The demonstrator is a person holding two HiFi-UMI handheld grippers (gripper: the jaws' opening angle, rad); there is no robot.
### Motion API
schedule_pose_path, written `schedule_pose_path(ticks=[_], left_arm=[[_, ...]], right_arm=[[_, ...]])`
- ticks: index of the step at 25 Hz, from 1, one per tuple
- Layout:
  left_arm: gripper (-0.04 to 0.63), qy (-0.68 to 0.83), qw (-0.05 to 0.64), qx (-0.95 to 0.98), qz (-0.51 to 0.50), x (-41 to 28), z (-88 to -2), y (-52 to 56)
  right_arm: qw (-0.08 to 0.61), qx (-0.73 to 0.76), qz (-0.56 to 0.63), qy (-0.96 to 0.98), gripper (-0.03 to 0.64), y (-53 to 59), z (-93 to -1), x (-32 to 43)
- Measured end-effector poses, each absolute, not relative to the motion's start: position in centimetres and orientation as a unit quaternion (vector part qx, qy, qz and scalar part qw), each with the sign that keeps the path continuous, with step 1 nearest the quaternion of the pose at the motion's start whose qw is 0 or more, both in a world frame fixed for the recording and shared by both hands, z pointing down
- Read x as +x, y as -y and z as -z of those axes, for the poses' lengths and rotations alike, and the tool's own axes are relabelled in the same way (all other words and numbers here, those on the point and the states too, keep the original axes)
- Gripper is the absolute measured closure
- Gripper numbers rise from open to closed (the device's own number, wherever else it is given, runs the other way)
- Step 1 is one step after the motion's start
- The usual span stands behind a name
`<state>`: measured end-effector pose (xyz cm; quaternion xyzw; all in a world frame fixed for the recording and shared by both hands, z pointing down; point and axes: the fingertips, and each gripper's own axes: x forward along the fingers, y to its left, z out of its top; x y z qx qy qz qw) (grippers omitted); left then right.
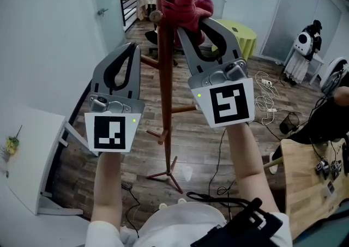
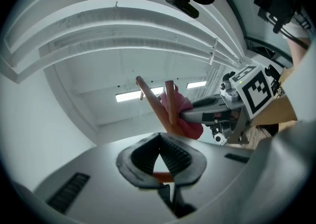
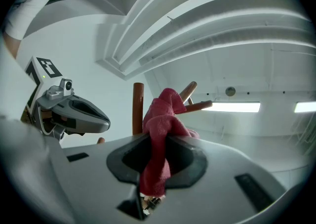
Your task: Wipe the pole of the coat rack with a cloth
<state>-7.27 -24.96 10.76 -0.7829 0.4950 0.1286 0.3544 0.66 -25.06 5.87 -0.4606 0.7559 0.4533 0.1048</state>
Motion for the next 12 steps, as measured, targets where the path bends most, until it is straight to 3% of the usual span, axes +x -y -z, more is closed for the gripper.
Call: schedule_pose_path(ticks=[12], left_arm=[[0.583, -0.497, 0.342, -0.787, -0.127, -7.6, -11.7, 25.2]], right_arm=[[0.087, -0.463, -0.444, -0.762, 0.534, 25.2, -7.8, 0.4]])
